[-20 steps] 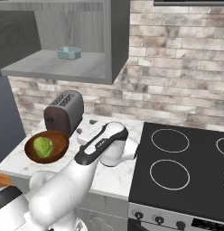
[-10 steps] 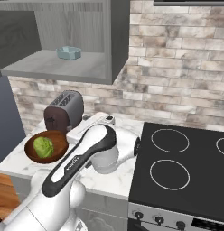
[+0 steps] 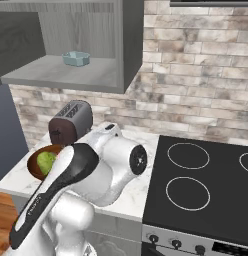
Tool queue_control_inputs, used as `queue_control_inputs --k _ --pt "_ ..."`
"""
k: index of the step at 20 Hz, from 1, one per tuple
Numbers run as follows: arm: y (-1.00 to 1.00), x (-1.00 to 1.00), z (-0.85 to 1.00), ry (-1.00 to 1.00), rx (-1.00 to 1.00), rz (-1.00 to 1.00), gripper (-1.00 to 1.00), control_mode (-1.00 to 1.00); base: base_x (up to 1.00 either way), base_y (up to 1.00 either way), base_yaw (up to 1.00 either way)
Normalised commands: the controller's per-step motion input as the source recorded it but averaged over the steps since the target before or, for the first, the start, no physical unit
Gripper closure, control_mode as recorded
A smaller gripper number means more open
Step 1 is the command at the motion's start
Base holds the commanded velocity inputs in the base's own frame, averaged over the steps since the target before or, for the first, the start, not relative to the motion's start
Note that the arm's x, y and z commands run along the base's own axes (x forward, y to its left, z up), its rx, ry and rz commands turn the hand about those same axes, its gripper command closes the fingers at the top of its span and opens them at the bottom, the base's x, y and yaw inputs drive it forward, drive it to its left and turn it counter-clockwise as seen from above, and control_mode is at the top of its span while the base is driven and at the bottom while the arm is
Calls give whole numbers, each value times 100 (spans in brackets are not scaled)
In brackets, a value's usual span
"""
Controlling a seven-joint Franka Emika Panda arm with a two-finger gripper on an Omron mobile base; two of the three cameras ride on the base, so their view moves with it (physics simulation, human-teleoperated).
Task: Pick the cheese from the fridge and the cheese grater from the cabinet and place them next to the salad bowl.
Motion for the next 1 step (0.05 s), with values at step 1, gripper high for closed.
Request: queue_control_inputs --k 1 --pt "-8 -41 17 0 -31 -6 -100 -100 0 0 0"
